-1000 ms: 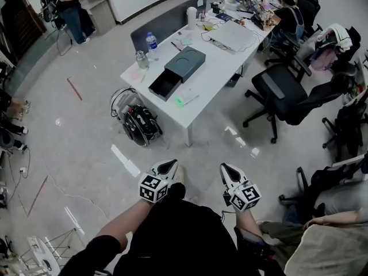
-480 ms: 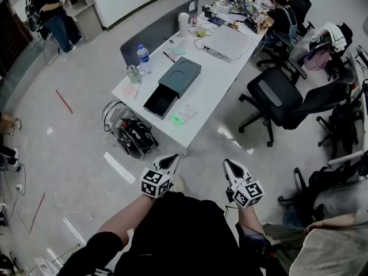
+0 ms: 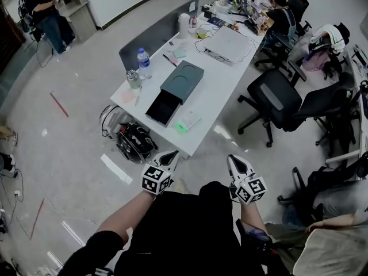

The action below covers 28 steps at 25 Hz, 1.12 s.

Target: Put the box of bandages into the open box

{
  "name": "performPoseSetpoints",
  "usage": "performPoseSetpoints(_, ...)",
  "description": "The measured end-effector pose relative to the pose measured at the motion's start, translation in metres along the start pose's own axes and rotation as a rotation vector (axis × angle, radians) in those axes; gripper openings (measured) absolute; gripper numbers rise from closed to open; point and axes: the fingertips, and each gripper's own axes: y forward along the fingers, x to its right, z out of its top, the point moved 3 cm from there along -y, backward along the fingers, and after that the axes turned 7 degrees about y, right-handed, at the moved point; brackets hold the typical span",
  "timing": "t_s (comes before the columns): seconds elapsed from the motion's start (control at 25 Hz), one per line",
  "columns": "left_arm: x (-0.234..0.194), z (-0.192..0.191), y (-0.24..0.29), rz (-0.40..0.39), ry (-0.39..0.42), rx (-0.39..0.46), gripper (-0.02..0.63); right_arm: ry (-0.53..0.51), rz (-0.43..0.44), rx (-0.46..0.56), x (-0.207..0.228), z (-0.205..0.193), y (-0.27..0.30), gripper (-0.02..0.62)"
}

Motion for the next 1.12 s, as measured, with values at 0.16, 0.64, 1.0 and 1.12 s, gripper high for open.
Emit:
performPoseSetpoints(0.16, -0.010, 0.001, 0.004, 0.006, -0.005, -0.005, 0.008, 0.008, 0.009, -0.016, 0.004, -0.001, 0.015, 0.026)
performPoseSetpoints(0.64, -0.040, 0.012, 0.047, 0.022, 0.004, -0.081, 0.009, 0.033, 0.111, -0.067, 0.036, 0.010, 0.086, 0.026)
performPoseSetpoints(1.0, -0.061, 0.025, 0.111, 0.041, 0.028, -0.183, 0.009, 0.029, 0.193, -0.113, 0.086, 0.030, 0.139, 0.026)
performPoseSetpoints(1.12, -0.065, 0.022, 0.127, 0.046, 0.040, -0.236, 0.009, 0.036, 0.224, -0.132, 0.097, 0.030, 0.153, 0.027)
